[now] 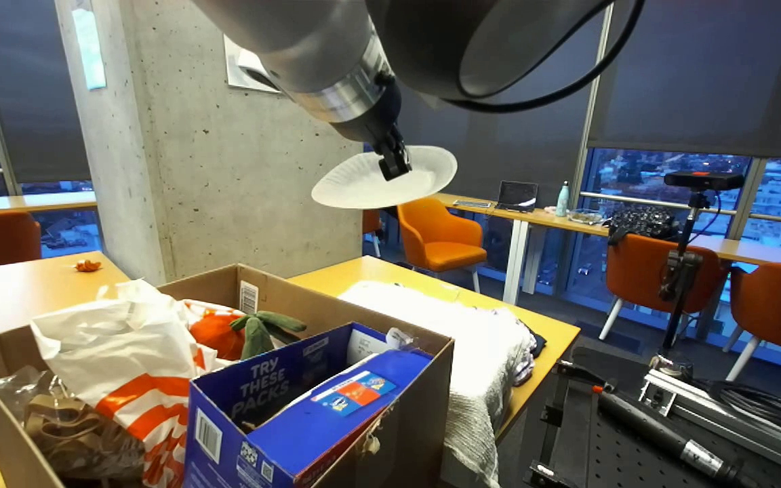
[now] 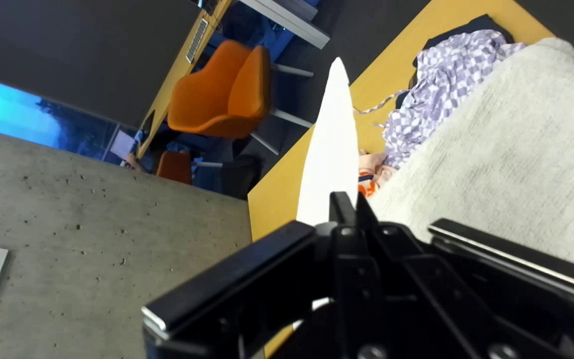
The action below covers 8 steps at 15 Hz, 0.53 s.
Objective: Remove the paper plate from the box and place it on top of the white storage container then put the radish on the plate.
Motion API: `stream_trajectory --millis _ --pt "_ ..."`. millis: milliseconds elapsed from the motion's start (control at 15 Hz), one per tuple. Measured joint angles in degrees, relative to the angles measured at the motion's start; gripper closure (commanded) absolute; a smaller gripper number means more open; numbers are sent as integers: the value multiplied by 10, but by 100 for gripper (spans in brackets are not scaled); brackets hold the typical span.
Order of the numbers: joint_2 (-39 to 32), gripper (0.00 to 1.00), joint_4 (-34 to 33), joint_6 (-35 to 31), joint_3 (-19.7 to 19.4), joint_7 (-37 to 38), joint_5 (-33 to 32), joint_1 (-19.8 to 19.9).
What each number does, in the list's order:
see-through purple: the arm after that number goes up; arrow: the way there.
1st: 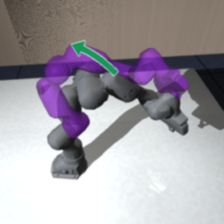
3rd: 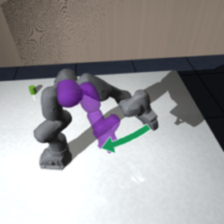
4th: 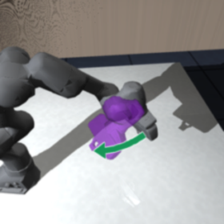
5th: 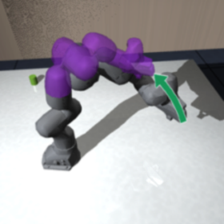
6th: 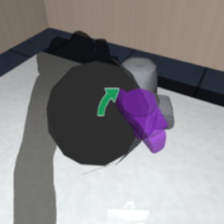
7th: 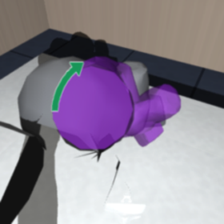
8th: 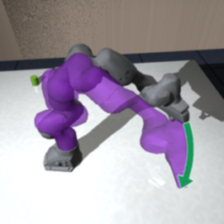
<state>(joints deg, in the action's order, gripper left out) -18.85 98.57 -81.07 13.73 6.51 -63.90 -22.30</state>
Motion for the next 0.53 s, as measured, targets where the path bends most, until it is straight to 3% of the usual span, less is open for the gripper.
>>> stream_trajectory --millis 533 --pt "6 100 111 1 0 45 12 36"
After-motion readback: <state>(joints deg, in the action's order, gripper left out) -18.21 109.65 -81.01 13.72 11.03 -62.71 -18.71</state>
